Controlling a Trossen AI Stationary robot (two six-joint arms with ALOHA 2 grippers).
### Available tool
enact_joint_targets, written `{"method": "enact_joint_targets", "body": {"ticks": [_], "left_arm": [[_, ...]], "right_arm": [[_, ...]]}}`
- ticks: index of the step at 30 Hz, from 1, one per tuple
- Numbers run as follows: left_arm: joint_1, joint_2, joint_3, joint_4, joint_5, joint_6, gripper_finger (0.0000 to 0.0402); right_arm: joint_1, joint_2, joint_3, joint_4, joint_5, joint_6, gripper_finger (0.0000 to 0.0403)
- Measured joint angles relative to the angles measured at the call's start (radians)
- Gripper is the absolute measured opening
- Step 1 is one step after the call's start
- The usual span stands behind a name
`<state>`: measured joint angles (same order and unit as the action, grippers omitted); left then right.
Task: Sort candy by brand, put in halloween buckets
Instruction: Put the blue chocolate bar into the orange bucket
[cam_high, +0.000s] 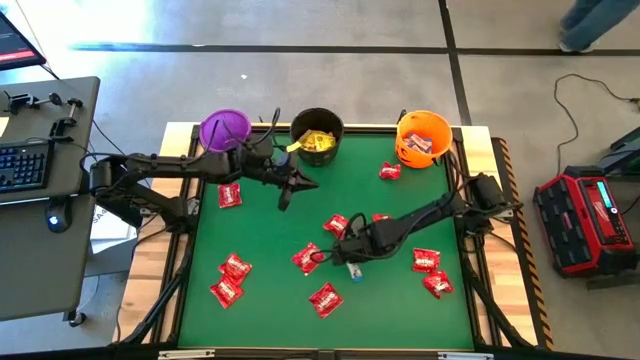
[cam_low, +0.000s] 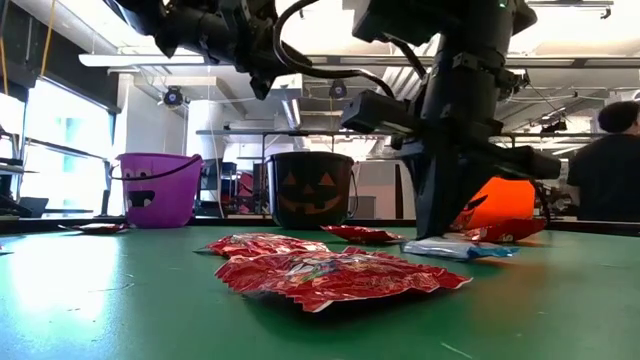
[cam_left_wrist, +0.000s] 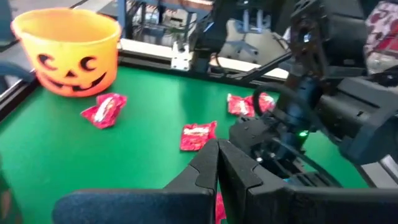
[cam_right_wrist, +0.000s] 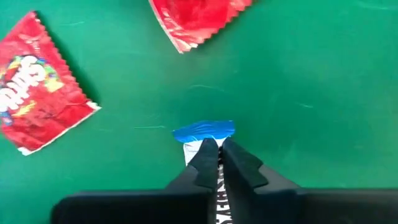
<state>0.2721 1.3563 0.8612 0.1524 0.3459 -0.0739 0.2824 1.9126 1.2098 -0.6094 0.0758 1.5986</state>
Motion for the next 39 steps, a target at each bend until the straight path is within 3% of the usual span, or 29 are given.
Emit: {"method": "enact_joint_targets", "body": {"ticks": [20, 24, 33, 39], "left_arm": [[0.098, -0.061, 0.0, -0.022, 0.011, -0.018, 0.0], [0.101, -0.061, 0.0, -0.026, 0.022, 0.006, 0.0], [0.11, -0.061, 0.0, -0.029, 0.037, 0.023, 0.0], [0.132, -0.061, 0.0, -0.063, 0.037, 0.026, 0.0]], "right_arm": [[-0.106, -0.219, -0.002, -0.071, 0.072, -0.184, 0.0], [-0.108, -0.218, -0.001, -0.056, 0.064, -0.252, 0.0], [-0.09, -0.164, -0.001, 0.116, -0.125, -0.419, 0.0], [-0.007, -0.162, -0.001, 0.116, -0.045, -0.375, 0.0]]}}
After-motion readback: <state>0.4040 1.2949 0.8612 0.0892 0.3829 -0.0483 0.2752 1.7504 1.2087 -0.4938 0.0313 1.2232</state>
